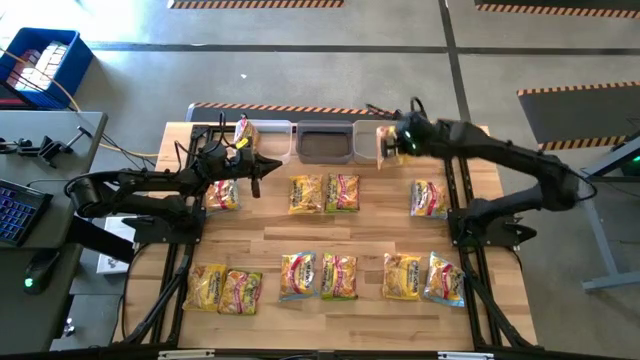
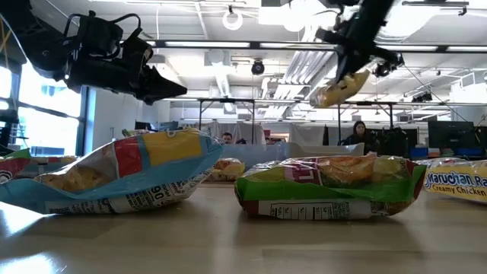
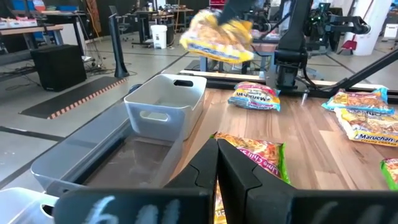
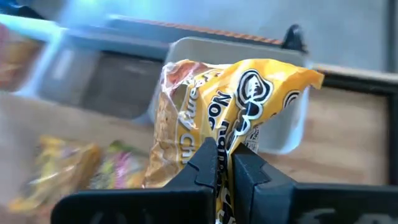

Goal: Sort Maruchan noodles
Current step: Put the top right yellow noodle pack into the gray bin

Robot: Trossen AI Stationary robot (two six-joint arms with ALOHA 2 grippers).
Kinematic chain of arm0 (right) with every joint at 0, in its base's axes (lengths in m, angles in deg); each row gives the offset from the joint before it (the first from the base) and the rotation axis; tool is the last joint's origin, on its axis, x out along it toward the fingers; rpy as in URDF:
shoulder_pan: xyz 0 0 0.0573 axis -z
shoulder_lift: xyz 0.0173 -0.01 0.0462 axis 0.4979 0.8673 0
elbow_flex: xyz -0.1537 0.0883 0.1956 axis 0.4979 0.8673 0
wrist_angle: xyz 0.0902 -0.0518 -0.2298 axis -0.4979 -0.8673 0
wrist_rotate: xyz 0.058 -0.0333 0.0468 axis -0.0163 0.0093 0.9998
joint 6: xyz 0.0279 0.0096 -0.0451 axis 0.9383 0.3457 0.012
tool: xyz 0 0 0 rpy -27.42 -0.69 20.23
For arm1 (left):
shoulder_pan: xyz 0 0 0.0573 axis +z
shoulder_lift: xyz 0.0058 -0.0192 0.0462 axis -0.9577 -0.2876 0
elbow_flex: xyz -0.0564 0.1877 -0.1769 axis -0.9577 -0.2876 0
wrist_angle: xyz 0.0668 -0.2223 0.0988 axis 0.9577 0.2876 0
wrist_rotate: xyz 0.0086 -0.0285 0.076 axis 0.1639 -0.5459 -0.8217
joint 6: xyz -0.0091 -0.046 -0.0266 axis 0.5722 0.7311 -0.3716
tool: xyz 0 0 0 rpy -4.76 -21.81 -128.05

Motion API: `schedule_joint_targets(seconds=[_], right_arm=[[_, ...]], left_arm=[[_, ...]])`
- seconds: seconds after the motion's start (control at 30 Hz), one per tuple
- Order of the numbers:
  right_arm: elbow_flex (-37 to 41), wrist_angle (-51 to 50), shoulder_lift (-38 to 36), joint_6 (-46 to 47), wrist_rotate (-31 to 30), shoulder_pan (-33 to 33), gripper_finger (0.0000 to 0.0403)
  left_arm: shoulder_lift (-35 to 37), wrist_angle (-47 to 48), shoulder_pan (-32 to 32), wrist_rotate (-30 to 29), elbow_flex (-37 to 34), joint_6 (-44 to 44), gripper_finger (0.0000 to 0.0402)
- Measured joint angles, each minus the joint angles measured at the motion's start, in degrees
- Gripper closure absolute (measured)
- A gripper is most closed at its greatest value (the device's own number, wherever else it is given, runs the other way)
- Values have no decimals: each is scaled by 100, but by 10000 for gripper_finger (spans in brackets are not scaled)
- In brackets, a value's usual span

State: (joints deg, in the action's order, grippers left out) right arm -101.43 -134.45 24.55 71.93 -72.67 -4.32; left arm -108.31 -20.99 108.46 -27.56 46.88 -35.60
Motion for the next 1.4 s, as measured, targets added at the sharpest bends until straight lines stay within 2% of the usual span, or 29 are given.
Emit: schedule_joint_targets(seconds=[0.2, 0.4, 0.6, 0.73, 0.97, 1.4], right_arm=[[-1494, -1199, 1568, -595, -46, 622, 401], [-2737, -2433, 3102, -875, -590, 921, 401], [-3480, -3210, 4134, -924, -1195, 935, 402], [-3530, -3312, 4476, -901, -1373, 933, 402], [-3219, -3360, 4562, -652, -1728, 931, 403], [-2616, -2505, 4560, -829, -1924, 972, 403]], left_arm=[[0, 18, 0, -1, 0, 46, 401], [0, 22, 0, -2, 0, 48, 401], [0, 35, 0, -3, 0, 92, 401], [0, 39, 0, -4, 0, 96, 401], [2, 103, -2, -4, 0, 96, 401], [2, 118, -2, -13, 0, 96, 401]])
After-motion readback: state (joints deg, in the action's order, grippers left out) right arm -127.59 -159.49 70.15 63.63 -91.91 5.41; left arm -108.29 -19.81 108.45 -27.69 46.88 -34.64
